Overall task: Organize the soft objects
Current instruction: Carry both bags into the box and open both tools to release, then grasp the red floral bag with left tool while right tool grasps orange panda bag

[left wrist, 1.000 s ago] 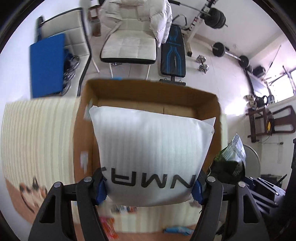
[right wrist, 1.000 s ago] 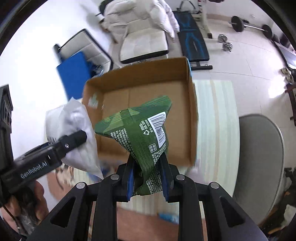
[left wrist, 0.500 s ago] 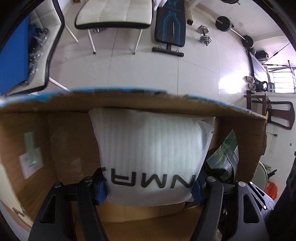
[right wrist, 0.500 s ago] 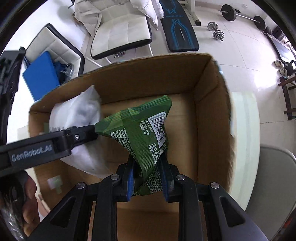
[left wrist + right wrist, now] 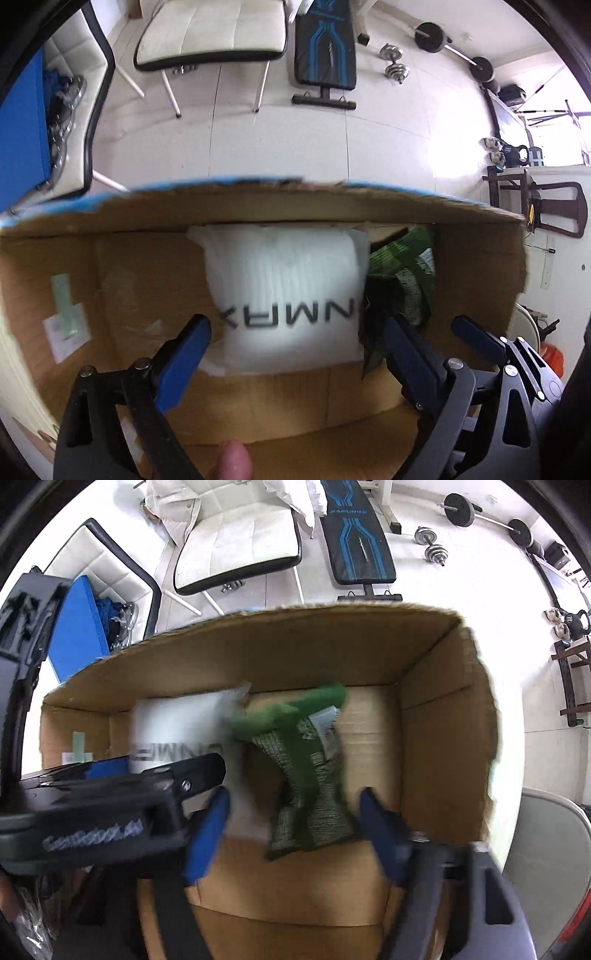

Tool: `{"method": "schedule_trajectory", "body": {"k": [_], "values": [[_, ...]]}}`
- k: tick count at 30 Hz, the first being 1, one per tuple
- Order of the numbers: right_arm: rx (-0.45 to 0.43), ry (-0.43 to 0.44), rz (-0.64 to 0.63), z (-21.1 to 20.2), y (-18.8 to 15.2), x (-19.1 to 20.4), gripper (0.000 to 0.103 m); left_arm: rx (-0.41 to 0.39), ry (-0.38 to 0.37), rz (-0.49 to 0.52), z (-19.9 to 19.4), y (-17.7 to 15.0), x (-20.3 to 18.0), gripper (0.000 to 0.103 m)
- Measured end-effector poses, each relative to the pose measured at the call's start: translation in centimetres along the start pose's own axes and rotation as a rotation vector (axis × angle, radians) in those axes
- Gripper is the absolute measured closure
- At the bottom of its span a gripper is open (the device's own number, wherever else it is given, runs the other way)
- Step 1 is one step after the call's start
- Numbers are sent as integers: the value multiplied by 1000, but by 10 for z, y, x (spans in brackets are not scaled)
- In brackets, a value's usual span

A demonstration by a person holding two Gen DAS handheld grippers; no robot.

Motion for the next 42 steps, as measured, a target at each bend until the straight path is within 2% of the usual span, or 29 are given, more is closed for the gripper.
{"method": "schedule_trajectory", "body": {"k": [2, 4, 9, 14, 19, 22, 24, 27, 29, 32, 35, 36, 38, 40, 42], "values": [[2, -4, 1, -7, -5, 2, 23, -37, 21, 10, -16, -7, 1, 6], [-3, -3, -8, -14, -12, 6, 12, -88, 41, 19, -34, -15, 4, 6], [-37, -61, -30, -41, -47, 15, 0, -178, 102, 34, -67, -49, 12, 6], [-123, -90, -43, -54, -73, 23, 0, -240, 135, 22, -91, -84, 14, 6], [-223, -81, -60, -76, -107, 27, 0, -317, 170, 26, -117, -118, 2, 6], [-267, -81, -106, -93, -125, 35, 0, -406, 197, 25, -144, -143, -8, 6], [-309, -62, -140, -110, -142, 39, 0, -465, 216, 22, -162, -163, -8, 6], [-287, 30, -198, -127, -176, 44, 0, -504, 259, -6, -170, -200, 5, 6], [-268, 47, -213, -125, -196, 46, 0, -482, 265, -34, -161, -223, 20, 6], [-201, 56, -263, -103, -227, 53, 0, -386, 284, -125, -126, -265, 63, 6], [-97, 69, -298, -60, -251, 64, 0, -274, 234, -246, -77, -307, 105, 8], [-68, 80, -295, -45, -255, 66, 0, -226, 205, -276, -53, -322, 119, 12], [-13, 111, -279, -12, -260, 74, 7, -169, 186, -300, -22, -342, 129, 24], [2, 109, -295, 14, -261, 85, 25, -109, 145, -330, 11, -359, 140, 26], [-2, 90, -313, 30, -262, 97, 26, -73, 125, -341, 35, -369, 143, 26]]}}
Point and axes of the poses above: each gripper's, at about its wrist camera, not at the fingertips, and z roughly the way its jaws point, x to its left, y to its top, the point moved 2 cm from there along z, roughly the way its jaws point, and after that the axes turned 3 degrees about y, right-handed, at the moved point
